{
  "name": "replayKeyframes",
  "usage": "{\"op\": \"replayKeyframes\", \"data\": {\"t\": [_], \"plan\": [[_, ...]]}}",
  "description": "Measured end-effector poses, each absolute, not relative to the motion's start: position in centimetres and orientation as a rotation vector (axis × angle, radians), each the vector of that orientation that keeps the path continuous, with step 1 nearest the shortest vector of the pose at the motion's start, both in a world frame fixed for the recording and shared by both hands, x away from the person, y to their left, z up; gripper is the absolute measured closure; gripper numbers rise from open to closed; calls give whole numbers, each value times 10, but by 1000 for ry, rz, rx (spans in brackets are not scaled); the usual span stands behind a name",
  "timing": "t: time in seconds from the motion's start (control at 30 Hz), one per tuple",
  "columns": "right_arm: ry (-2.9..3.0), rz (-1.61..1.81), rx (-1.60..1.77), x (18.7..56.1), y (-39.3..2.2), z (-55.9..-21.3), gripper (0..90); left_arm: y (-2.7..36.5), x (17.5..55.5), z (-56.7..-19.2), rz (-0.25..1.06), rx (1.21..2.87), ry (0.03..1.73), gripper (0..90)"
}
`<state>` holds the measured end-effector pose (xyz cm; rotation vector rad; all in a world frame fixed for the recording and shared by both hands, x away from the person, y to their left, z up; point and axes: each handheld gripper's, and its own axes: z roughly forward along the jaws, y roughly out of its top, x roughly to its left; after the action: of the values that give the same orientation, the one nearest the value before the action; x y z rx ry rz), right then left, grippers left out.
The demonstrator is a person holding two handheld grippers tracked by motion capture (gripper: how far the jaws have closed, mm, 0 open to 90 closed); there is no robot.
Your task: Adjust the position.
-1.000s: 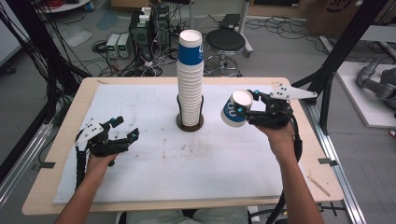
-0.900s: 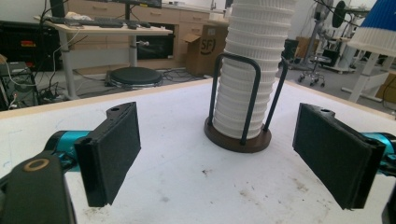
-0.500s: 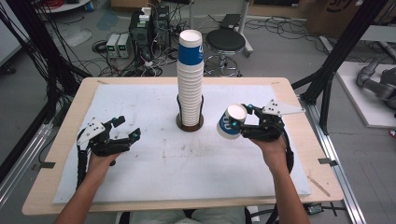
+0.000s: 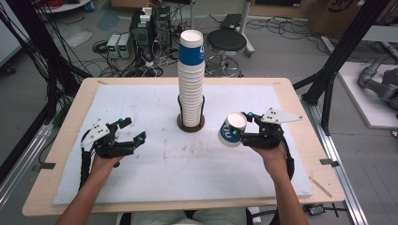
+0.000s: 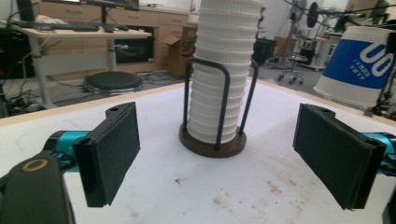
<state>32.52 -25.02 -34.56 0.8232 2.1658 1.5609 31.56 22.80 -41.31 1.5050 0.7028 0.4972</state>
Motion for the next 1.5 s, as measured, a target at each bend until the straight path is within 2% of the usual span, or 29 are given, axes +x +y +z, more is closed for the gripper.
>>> {"op": "replayKeyframes", "data": {"t": [0.5,1.5], "plan": [[2222,1587,756,319,-231,-349,313,213,310,-410,413,1541,611,146],[2360,1709,581,312,-175,-357,314,134,298,-407,247,1640,352,146]]}}
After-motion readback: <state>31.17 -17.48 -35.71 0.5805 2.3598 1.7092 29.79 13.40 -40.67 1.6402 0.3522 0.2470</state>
